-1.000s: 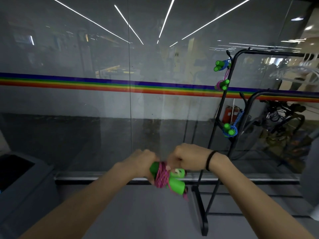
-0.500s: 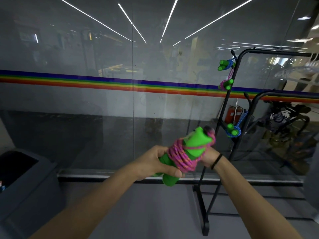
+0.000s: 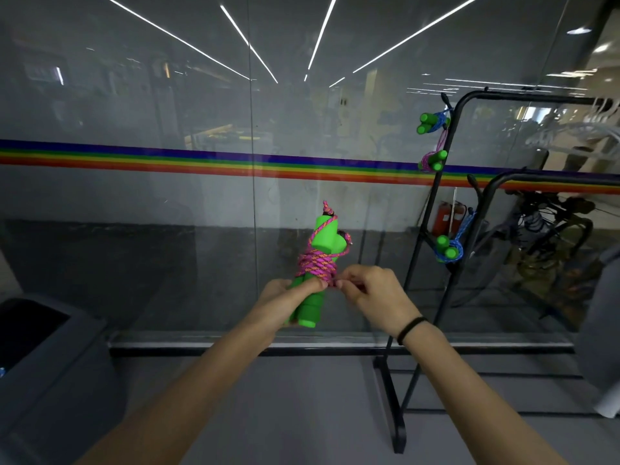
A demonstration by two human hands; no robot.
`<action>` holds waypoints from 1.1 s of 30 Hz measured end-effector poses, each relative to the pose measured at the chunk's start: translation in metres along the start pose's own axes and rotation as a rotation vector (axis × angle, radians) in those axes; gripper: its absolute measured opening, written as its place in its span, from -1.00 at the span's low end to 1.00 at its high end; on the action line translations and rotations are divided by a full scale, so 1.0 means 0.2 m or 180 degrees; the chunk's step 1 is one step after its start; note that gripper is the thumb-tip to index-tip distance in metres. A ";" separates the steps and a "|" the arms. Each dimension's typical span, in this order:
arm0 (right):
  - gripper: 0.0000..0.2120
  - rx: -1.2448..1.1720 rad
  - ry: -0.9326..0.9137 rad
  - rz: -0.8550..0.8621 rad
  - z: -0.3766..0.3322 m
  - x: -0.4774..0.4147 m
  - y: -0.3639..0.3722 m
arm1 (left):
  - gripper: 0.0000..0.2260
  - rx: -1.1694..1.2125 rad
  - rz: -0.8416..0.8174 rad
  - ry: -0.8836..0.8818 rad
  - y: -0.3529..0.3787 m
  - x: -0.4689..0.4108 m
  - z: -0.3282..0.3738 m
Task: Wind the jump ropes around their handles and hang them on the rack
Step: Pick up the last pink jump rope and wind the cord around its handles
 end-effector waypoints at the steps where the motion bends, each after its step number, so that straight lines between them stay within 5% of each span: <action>1: -0.92 -0.0029 0.0024 0.0126 0.00 0.01 -0.03 | -0.91 -0.0039 -0.0015 0.0063 0.00 0.00 0.01; 6: -0.93 -0.0310 -0.0042 0.0989 -0.08 0.04 -0.20 | -0.83 0.0129 0.0000 0.0167 0.02 0.02 0.03; 9: -0.97 -0.0978 -0.0058 0.1080 -0.09 0.05 -0.23 | -0.72 0.0192 -0.0085 0.0167 0.04 0.02 0.04; 14: -0.92 -0.1639 -0.0177 0.1309 -0.12 0.08 -0.27 | -0.84 0.0188 -0.0242 0.0379 0.08 0.04 0.07; 26: -0.62 -0.1155 -0.0302 0.0716 -0.24 0.11 -0.25 | -0.79 0.0324 -0.0401 0.0577 0.14 0.12 0.13; 33: -0.81 -0.1007 -0.0480 0.0643 -0.27 0.13 -0.35 | -0.76 0.0466 -0.0314 0.0576 0.11 0.12 0.13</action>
Point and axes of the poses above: each hand's wrist, its own x-axis away from the middle knuckle, its own y-axis out of the palm, z = x × y, the point moved 9 cm from there along -x, towards the middle knuckle, and after that the axes turned 1 degree about x, right-handed, at the moved point
